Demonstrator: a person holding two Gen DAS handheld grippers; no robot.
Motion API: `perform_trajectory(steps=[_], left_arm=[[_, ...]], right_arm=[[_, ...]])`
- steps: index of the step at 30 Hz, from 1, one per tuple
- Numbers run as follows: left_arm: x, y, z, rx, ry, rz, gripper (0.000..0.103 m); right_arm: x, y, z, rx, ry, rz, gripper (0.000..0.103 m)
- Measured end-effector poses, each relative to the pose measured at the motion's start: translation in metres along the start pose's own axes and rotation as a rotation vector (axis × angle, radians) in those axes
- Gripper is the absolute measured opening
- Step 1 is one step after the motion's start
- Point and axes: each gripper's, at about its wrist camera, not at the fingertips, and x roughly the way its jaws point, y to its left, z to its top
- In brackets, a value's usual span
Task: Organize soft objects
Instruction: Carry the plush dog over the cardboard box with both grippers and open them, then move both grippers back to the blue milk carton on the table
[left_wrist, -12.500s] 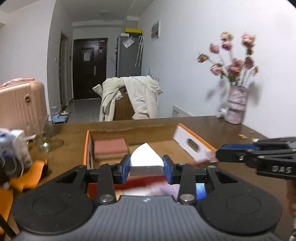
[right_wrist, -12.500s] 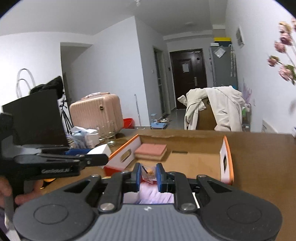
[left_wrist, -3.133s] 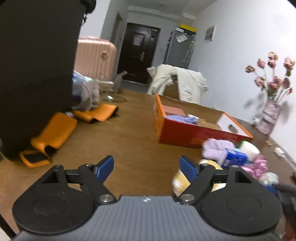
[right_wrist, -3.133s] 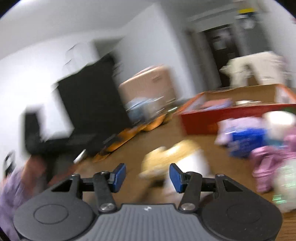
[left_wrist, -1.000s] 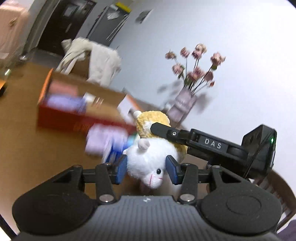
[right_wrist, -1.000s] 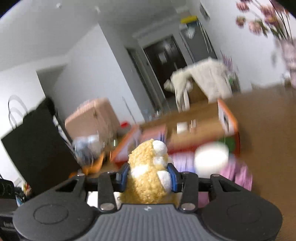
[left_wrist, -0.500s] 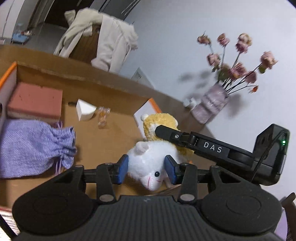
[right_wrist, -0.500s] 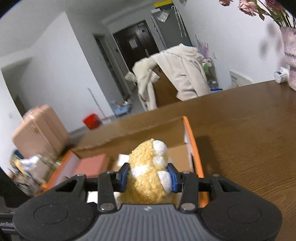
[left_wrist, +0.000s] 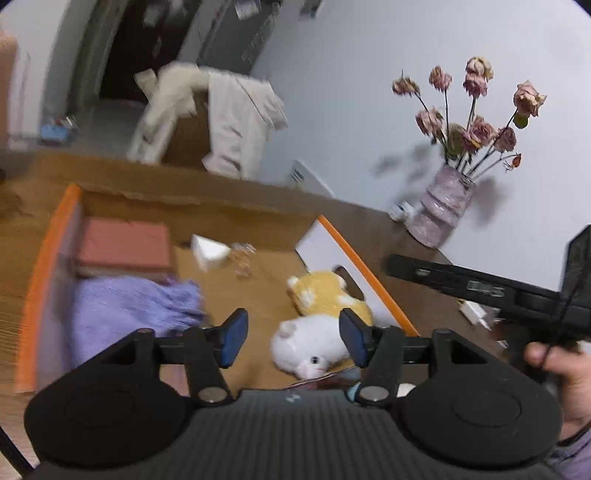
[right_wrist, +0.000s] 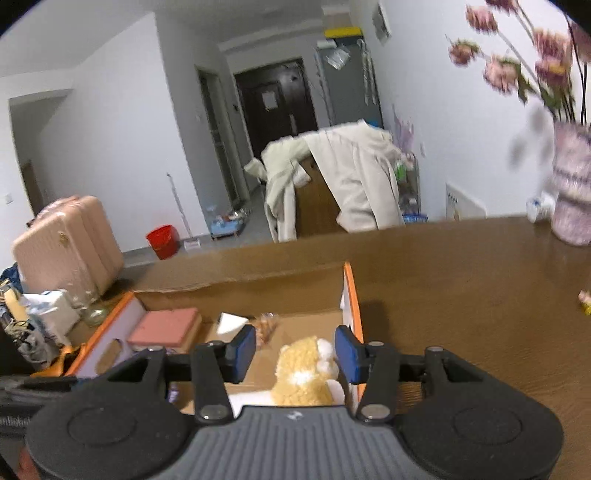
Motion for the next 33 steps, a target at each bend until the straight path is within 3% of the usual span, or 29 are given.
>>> perform_trajectory(steps=[7, 17, 22, 33], left_arm=[[-0.085, -0.021, -0.026, 0.117, -0.099, 0.187, 0.070], [-0.171, -0.056, -0.094, 0.183, -0.216, 0.307, 0.085], [-0.198, -0.075, -0.139, 0.190, -0.281, 0.328, 0.097], [-0.233, -0.094, -0.206, 0.167, -0.320, 0.348, 0.100]], right_arm=[[-0.084, 0.014, -0.013, -0.116, -0.054, 0.032, 0.061], [-0.184, 0.035, -0.073, -0.210, -0.165, 0.079, 0.073], [-0.219, 0.044, -0.112, -0.228, -0.226, 0.083, 0.080], [-0.267, 0.049, -0.188, -0.196, -0.236, 0.086, 0.085]])
